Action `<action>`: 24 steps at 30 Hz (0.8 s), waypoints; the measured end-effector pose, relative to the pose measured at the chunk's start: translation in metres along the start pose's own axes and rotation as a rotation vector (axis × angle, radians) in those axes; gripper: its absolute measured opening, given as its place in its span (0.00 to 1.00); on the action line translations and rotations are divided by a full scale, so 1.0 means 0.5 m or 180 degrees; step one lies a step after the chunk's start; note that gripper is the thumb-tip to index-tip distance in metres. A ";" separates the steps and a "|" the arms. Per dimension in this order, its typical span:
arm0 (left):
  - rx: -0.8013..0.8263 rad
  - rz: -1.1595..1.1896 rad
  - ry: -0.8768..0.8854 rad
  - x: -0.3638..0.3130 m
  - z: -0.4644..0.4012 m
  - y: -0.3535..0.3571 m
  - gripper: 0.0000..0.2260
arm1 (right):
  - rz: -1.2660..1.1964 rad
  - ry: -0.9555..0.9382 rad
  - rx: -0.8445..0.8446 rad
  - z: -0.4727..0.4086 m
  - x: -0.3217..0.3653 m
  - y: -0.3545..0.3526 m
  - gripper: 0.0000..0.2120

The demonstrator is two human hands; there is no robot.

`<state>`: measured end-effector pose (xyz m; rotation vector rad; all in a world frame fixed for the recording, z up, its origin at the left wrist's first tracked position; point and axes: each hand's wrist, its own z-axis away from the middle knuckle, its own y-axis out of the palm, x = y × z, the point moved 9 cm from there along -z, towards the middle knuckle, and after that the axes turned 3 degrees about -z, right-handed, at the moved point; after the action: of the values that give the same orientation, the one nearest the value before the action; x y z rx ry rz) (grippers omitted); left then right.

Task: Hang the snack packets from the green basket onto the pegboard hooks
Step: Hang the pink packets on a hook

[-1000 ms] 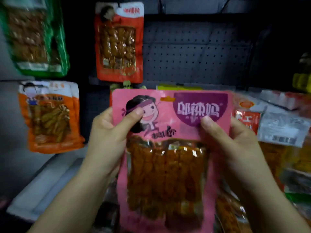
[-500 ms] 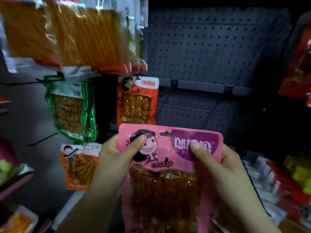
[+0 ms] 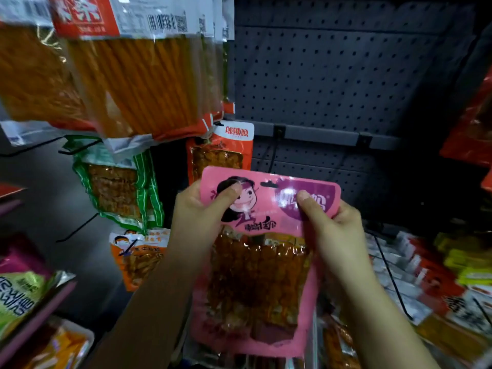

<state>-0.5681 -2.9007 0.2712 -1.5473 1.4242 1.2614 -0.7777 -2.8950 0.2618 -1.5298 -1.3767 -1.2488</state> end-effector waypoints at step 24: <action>0.0484 -0.0053 -0.0018 0.112 -0.141 0.039 0.07 | 0.0379 0.0016 -0.0341 -0.122 -0.058 -0.009 0.09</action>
<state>-0.5762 -2.9878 0.2424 -1.4495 1.4653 1.1198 -0.7926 -2.9599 0.2504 -1.6554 -1.2137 -1.2687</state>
